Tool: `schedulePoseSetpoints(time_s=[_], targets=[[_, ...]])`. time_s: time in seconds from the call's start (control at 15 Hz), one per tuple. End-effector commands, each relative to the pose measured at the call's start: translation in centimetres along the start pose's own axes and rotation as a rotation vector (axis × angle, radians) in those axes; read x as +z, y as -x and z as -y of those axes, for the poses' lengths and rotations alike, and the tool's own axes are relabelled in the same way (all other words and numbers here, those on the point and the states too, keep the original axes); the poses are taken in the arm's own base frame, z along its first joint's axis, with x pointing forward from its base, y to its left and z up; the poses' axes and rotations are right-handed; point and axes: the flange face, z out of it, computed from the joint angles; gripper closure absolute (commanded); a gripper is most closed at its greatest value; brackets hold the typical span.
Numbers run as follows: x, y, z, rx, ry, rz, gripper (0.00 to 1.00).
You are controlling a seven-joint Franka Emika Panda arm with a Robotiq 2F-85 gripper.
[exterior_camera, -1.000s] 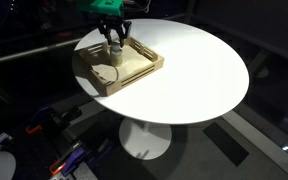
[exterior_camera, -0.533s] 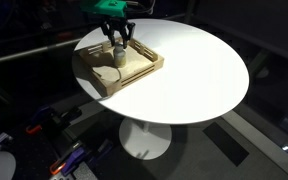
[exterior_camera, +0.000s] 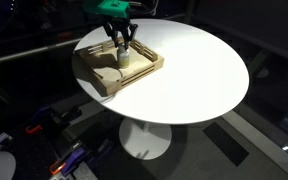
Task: Remove the lid from the bottle
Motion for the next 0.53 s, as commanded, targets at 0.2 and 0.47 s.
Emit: schedulePoseSetpoints(time_s=[0.2, 0.47], targets=[[-1.2, -0.4, -0.4, 0.024, 0.026, -0.009, 0.70], [-1.8, -0.5, -0.5, 0.049, 0.029, -0.007, 0.78]])
